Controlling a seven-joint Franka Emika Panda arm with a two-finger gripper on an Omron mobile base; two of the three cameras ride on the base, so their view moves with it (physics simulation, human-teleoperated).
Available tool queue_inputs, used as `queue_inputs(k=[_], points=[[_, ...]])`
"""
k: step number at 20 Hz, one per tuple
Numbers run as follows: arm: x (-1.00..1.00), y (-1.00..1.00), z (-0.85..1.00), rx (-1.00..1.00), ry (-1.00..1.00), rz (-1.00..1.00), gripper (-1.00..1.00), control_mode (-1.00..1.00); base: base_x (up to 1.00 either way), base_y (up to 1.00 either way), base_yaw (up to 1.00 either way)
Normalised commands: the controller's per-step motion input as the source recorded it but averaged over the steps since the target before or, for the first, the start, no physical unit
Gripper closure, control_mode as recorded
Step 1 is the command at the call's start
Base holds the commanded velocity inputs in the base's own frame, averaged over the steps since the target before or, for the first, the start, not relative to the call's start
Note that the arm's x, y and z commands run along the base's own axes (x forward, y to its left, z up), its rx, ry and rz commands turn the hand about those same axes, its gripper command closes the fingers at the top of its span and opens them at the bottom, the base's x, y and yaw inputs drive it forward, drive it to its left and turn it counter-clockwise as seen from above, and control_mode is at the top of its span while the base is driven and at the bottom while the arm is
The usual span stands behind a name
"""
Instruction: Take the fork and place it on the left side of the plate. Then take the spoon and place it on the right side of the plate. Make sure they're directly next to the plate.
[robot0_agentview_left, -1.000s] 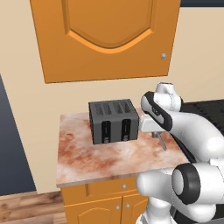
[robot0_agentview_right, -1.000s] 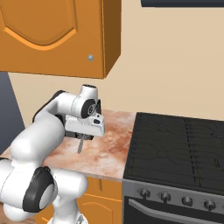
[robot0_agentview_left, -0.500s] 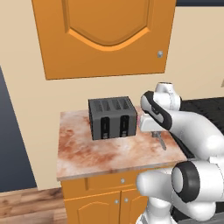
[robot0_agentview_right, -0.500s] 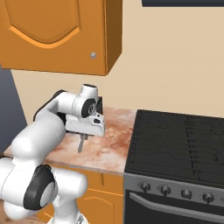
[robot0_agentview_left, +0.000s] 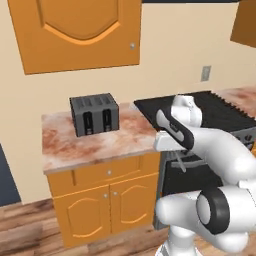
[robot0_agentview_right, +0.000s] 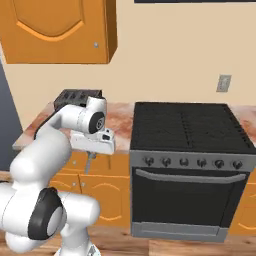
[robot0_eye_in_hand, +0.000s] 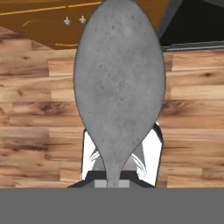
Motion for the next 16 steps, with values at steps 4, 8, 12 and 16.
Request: queue_inputs(k=[4, 8, 12, 16], points=[[0.0, 0.0, 0.0, 0.0, 0.0, 0.0, 1.0, 1.0, -0.02, -0.09, -0.76], [0.0, 0.0, 0.0, 0.0, 0.0, 0.0, 1.0, 1.0, 0.0, 0.0, -0.85], [0.0, 0.0, 0.0, 0.0, 0.0, 0.0, 1.0, 1.0, 0.0, 0.0, -0.87], [0.0, 0.0, 0.0, 0.0, 0.0, 0.0, 1.0, 1.0, 0.0, 0.0, -0.87]])
